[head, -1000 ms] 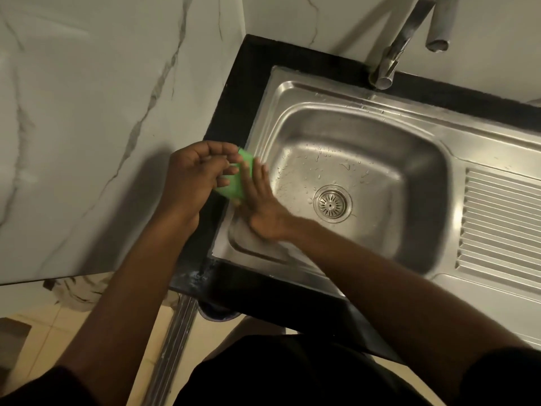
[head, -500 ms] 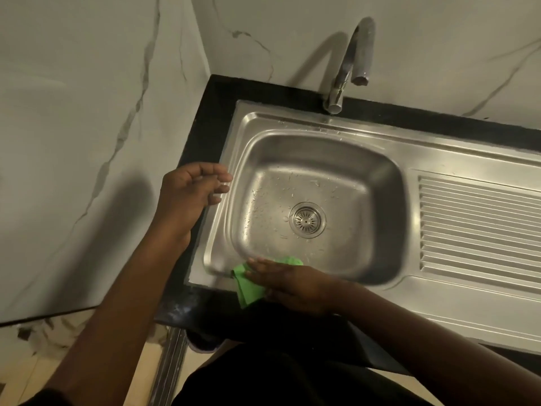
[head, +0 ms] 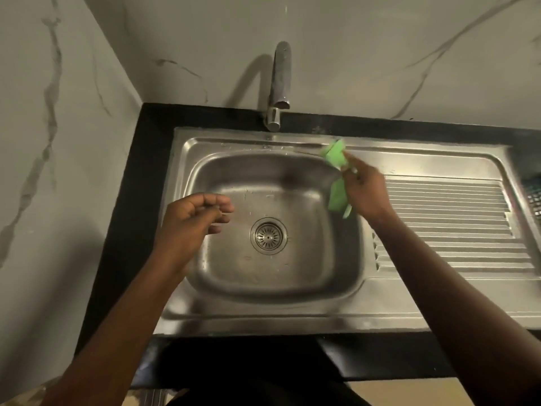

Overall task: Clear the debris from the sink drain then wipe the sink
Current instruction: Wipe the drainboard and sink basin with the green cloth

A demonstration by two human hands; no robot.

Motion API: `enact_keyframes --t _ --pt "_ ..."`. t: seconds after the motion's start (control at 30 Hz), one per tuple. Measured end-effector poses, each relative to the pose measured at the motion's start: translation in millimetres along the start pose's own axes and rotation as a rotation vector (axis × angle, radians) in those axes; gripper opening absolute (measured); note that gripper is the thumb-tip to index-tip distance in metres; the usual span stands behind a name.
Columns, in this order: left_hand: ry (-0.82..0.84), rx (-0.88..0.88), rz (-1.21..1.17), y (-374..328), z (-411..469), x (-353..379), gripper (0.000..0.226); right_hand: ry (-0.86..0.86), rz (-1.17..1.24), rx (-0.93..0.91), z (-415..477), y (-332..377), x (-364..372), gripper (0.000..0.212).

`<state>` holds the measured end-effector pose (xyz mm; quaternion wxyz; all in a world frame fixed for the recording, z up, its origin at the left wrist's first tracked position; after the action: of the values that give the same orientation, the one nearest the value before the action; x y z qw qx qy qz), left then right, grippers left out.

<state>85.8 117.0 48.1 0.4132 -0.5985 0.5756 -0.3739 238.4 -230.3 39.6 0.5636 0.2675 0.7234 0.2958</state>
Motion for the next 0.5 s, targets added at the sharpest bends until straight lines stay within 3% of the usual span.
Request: enact_keyframes --t 0.1,0.27,0.4,0.5 --pt "0.008 -0.005 0.008 0.3 4.3 3.0 0.025 -0.249 -0.03 0.065 26.7 -11.3 -24.8 0.044" --pt "0.0 -0.029 0.022 3.5 8.7 -6.0 0.024 -0.048 -0.359 0.157 66.5 -28.8 37.0 0.056" --pt "-0.02 -0.054 0.02 9.7 11.6 -16.2 0.024 -0.164 -0.388 0.213 67.2 -15.1 81.4 0.068" --pt "-0.017 -0.083 0.015 15.7 12.3 -20.5 0.024 -0.153 -0.349 0.189 69.2 11.1 116.7 0.068"
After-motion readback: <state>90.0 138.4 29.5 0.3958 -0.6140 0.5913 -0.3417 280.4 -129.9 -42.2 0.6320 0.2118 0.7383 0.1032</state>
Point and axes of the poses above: each hand's wrist, its own z-axis towards the middle knuckle, its own x-axis out of the palm, y = z × x, the point moved 9 cm from there along z, towards the middle knuckle, and after that the axes turned 12 degrees about y, right-handed, at the moved point
